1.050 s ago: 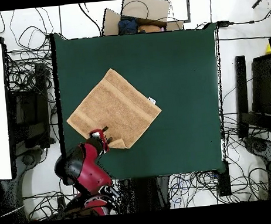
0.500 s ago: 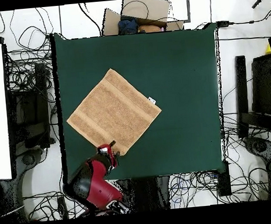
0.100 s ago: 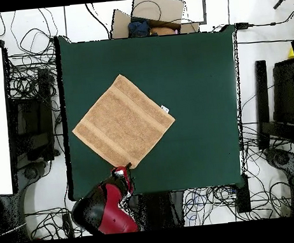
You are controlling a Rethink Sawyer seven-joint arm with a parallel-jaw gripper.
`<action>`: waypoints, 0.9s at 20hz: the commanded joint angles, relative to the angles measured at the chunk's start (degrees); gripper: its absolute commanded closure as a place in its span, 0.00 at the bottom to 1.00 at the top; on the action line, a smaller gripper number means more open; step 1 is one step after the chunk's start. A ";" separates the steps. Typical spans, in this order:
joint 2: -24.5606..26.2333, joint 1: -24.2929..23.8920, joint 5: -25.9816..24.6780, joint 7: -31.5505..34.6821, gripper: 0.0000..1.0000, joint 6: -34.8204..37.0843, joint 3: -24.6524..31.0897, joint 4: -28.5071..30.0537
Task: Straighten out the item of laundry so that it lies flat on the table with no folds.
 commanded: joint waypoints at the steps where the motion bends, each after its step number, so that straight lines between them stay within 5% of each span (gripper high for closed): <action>1: -1.32 11.64 14.71 -10.97 0.00 23.28 -14.98 -2.55; 4: 3.30 17.35 16.28 -16.06 0.00 23.15 -22.05 -8.90; 9: 10.51 24.51 5.95 -4.73 0.00 33.60 -34.86 -20.00; 14: 11.87 25.33 2.60 0.95 0.00 30.01 -35.92 -23.12; 18: 15.10 27.17 1.18 4.69 0.00 35.11 -39.61 -26.49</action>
